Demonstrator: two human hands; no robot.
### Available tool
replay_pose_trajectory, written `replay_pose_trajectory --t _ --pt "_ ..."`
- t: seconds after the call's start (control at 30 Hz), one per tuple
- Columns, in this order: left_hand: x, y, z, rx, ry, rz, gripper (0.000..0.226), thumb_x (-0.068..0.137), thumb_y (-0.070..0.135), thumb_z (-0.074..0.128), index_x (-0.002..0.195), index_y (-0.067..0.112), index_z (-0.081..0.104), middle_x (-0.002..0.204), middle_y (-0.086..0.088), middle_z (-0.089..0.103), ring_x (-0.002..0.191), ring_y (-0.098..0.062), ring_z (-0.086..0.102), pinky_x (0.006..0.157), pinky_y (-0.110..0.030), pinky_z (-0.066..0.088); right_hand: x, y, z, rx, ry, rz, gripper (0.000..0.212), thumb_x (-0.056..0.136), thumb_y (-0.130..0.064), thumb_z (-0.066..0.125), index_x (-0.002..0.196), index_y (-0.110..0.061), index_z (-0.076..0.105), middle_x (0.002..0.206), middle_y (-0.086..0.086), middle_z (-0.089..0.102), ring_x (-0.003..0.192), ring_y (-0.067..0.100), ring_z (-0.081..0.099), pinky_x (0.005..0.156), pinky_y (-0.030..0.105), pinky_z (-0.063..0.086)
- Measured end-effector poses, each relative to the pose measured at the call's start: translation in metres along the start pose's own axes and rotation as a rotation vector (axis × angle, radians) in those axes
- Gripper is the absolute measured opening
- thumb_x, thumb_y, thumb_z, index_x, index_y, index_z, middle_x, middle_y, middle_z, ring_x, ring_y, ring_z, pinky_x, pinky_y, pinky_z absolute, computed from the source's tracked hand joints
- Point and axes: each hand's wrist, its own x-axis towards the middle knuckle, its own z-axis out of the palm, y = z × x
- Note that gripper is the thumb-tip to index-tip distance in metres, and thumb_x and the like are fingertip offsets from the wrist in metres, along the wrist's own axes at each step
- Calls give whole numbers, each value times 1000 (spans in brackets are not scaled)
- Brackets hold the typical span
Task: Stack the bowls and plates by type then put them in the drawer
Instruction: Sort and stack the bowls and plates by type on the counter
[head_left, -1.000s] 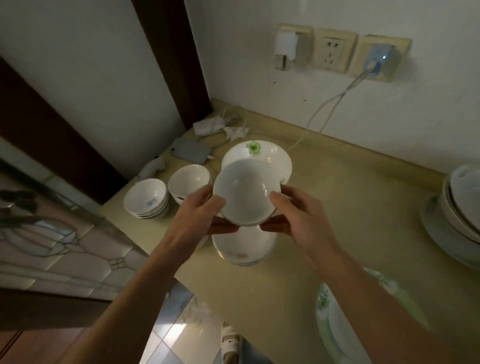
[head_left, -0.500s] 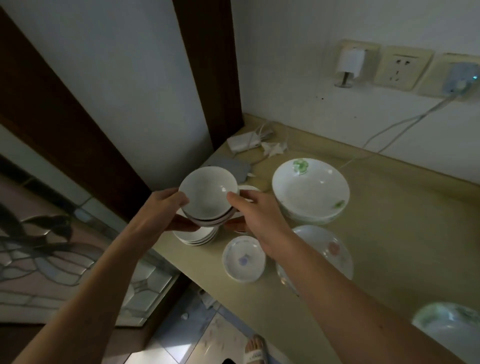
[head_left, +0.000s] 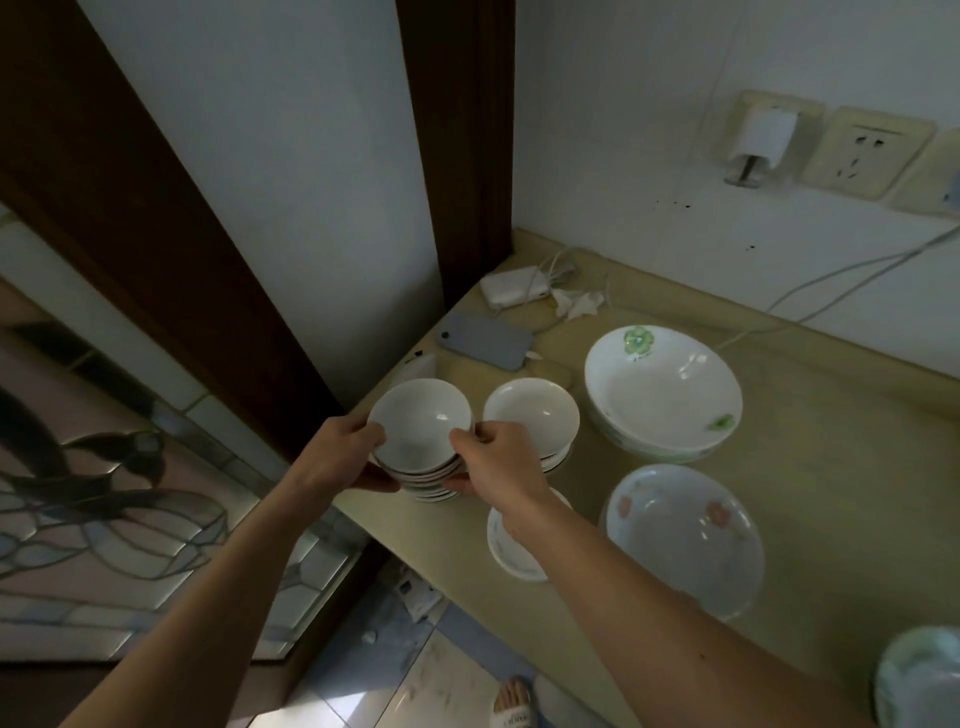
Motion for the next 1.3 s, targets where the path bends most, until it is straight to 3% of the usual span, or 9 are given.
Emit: replay_pose_trajectory --t 0.13,0.4,0.57,0.73,0.87,1.0,1.13,1.23,1.3 --pt "5 -5 1 47 -31 13 40 100 14 54 137 -1 52 99 -12 64 67 -22 76 52 -24 58 3 10 4 -41 48 -17 26 96 -25 64 96 0 71 96 17 74 87 29 75 81 48 63" --pt "9 -9 -3 116 2 83 33 102 25 57 128 5 61 90 -10 72 65 -24 76 53 -23 58 2 15 4 -96 77 -65 30 94 -26 69 88 3 71 85 16 76 76 25 77 78 46 64" --pt "6 -10 -4 187 46 136 42 101 34 57 136 12 58 98 -1 65 79 -22 71 53 -24 57 -1 14 -4 -88 54 -67 30 95 -26 69 93 4 72 91 17 76 79 28 77 81 45 63" --pt "-6 5 -2 253 281 264 39 100 41 57 124 12 65 92 2 64 81 -18 65 64 -28 53 -13 15 -28 -21 26 -97 21 97 -28 67 94 -8 73 86 5 76 71 16 77 72 31 65" --pt "-25 37 13 230 486 531 31 99 40 58 113 16 71 102 0 67 90 -13 63 73 -25 46 -22 19 -62 12 89 -127 15 96 -28 67 100 -16 75 88 2 76 73 17 77 73 37 65" --pt "-49 71 67 218 371 731 22 98 35 60 112 22 70 102 8 65 86 2 60 72 -11 41 -40 29 -101 20 221 -209 15 94 -21 67 82 -24 75 77 1 76 73 18 75 66 31 63" --pt "-65 82 134 254 113 776 5 97 34 61 102 33 64 86 22 60 83 9 59 64 -8 44 -62 51 -151 50 382 -214 10 95 -19 67 89 -19 75 80 1 77 76 17 76 67 31 64" --pt "-65 77 176 295 -37 750 12 97 32 64 96 21 69 84 14 67 81 0 64 66 -11 49 -80 71 -190 80 520 -189 17 95 -12 66 83 -22 72 77 3 76 69 14 75 61 29 62" --pt "-63 68 198 341 -73 722 14 94 28 67 94 15 72 82 9 69 74 1 62 66 -9 46 -92 87 -212 57 592 -150 17 94 -10 67 81 -21 72 77 6 76 69 18 75 67 39 64"
